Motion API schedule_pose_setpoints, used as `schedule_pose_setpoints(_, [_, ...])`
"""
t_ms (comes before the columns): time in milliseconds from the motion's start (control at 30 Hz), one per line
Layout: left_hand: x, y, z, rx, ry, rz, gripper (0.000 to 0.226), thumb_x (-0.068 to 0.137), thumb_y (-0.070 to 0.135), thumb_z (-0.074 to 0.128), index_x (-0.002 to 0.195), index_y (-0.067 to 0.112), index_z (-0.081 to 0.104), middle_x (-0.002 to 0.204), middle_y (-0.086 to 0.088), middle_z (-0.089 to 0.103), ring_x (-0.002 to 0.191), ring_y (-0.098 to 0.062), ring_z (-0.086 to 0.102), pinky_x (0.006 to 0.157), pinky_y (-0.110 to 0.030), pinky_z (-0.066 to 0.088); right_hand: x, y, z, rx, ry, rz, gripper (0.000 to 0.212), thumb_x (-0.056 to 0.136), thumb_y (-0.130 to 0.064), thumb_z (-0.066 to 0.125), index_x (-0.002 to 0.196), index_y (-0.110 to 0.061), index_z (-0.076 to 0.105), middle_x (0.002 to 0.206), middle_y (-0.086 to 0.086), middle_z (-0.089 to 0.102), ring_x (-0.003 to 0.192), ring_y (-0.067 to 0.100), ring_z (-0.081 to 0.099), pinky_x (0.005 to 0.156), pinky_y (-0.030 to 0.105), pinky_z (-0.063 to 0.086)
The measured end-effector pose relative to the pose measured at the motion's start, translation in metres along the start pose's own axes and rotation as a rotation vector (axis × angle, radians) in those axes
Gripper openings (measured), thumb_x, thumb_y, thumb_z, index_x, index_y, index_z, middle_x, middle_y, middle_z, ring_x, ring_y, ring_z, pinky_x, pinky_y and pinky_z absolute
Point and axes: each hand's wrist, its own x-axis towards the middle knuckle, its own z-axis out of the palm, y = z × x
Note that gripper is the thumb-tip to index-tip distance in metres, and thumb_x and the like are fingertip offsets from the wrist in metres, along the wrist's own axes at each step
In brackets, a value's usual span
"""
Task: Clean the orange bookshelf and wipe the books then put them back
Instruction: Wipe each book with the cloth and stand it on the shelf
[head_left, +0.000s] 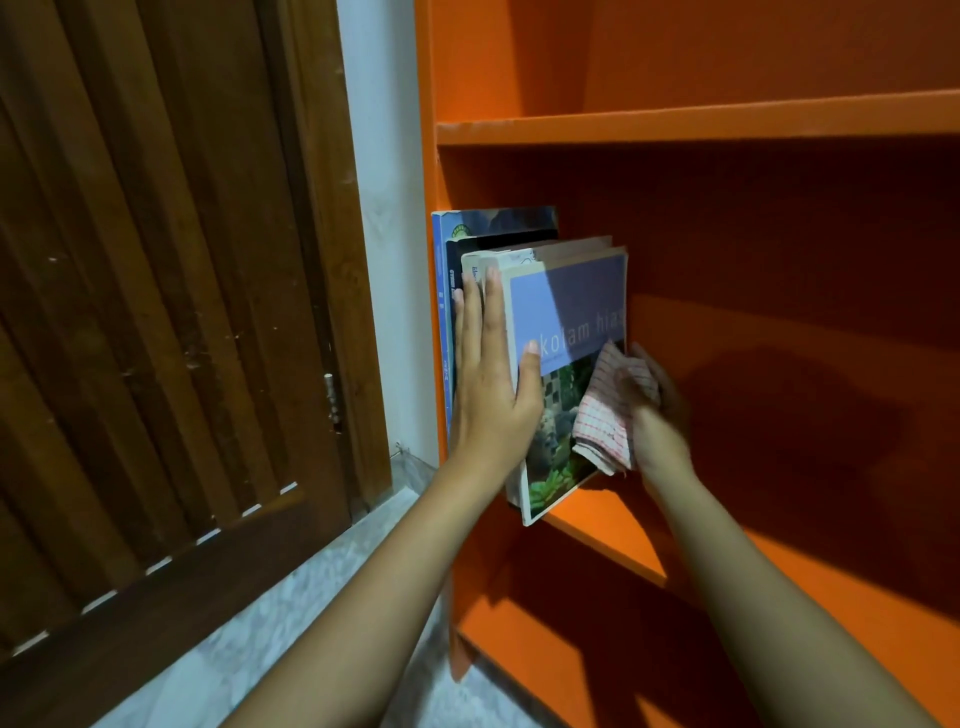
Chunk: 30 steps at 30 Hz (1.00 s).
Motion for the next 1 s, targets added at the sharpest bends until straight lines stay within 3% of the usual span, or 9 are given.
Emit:
schedule_pose_setpoints(200, [0.000, 0.007, -0.008, 0.036, -0.042, -0.037, 0.070, 0.097, 0.014, 0.045, 0.146, 0.029, -0.004, 0.159, 0.003, -0.003, 0.145, -0.009, -0.011, 0.119, -0.033, 0.001, 0.002, -0.022, -0.011, -0.051, 0.024, 0.037, 0.034, 0.089, -0.007, 0.060, 0.119, -0.021, 0.058, 0.128, 0.013, 0.057, 0.113, 0.027, 0.057, 0.092, 0.042, 0.050])
schedule_pose_setpoints(400, [0.002, 0.025, -0.027, 0.052, -0.093, -0.106, 0.067, 0.097, 0.016, 0.045, 0.149, 0.025, 0.004, 0.159, 0.004, -0.005, 0.144, -0.006, -0.010, 0.116, -0.027, 0.001, -0.006, -0.060, -0.009, -0.126, 0.042, -0.040, 0.019, 0.087, -0.008, 0.061, 0.101, -0.021, 0.062, 0.107, 0.009, 0.064, 0.100, 0.025, 0.061, 0.078, 0.031, 0.049])
schedule_pose_setpoints(467, [0.003, 0.031, -0.041, 0.054, -0.101, -0.123, 0.061, 0.098, 0.018, 0.044, 0.149, 0.023, 0.013, 0.159, 0.003, 0.002, 0.145, -0.010, -0.003, 0.115, -0.026, 0.006, -0.011, -0.074, -0.004, -0.132, 0.018, -0.104, 0.019, 0.084, -0.005, 0.062, 0.098, -0.018, 0.062, 0.101, 0.009, 0.064, 0.095, 0.024, 0.061, 0.077, 0.031, 0.047])
schedule_pose_setpoints(533, [0.003, 0.033, -0.060, 0.067, -0.104, -0.132, 0.055, 0.097, 0.021, 0.045, 0.148, 0.021, 0.023, 0.157, 0.001, 0.012, 0.145, -0.012, 0.007, 0.113, -0.025, 0.012, -0.019, -0.091, 0.007, -0.179, -0.017, -0.182, 0.017, 0.078, -0.017, 0.063, 0.095, -0.020, 0.063, 0.101, 0.009, 0.064, 0.092, 0.022, 0.060, 0.076, 0.030, 0.046])
schedule_pose_setpoints(600, [0.001, 0.031, -0.084, 0.083, -0.106, -0.129, 0.049, 0.097, 0.023, 0.045, 0.144, 0.018, 0.032, 0.153, -0.001, 0.026, 0.141, -0.013, 0.020, 0.112, -0.027, 0.019, -0.031, -0.107, 0.023, -0.247, -0.065, -0.281, 0.018, 0.077, -0.027, 0.061, 0.093, -0.021, 0.065, 0.100, 0.004, 0.066, 0.093, 0.018, 0.061, 0.077, 0.030, 0.046])
schedule_pose_setpoints(767, [-0.023, 0.001, -0.143, 0.224, -0.128, -0.188, 0.040, 0.096, 0.020, 0.049, 0.135, 0.012, 0.045, 0.137, -0.002, 0.046, 0.129, -0.014, 0.041, 0.103, -0.022, 0.031, -0.074, -0.117, 0.082, -0.356, -0.200, -0.501, 0.015, 0.081, -0.020, 0.064, 0.092, -0.011, 0.069, 0.093, 0.001, 0.062, 0.091, 0.014, 0.057, 0.079, 0.023, 0.042])
schedule_pose_setpoints(900, [-0.065, -0.051, -0.183, 0.330, -0.237, -0.391, 0.040, 0.096, 0.026, 0.049, 0.134, 0.016, 0.045, 0.136, -0.002, 0.047, 0.126, -0.017, 0.045, 0.100, -0.027, 0.037, -0.115, -0.068, 0.129, -0.521, -0.409, -0.462, 0.013, 0.082, -0.024, 0.064, 0.093, -0.019, 0.068, 0.094, 0.006, 0.063, 0.089, 0.019, 0.059, 0.076, 0.033, 0.046])
schedule_pose_setpoints(1000, [-0.111, -0.096, -0.209, 0.369, -0.294, -0.594, 0.039, 0.096, 0.031, 0.049, 0.133, 0.020, 0.046, 0.137, 0.000, 0.047, 0.125, -0.017, 0.046, 0.095, -0.026, 0.037, -0.148, -0.009, 0.156, -0.632, -0.590, -0.268, 0.010, 0.080, -0.026, 0.065, 0.090, -0.028, 0.067, 0.097, 0.001, 0.064, 0.093, 0.022, 0.060, 0.081, 0.036, 0.048])
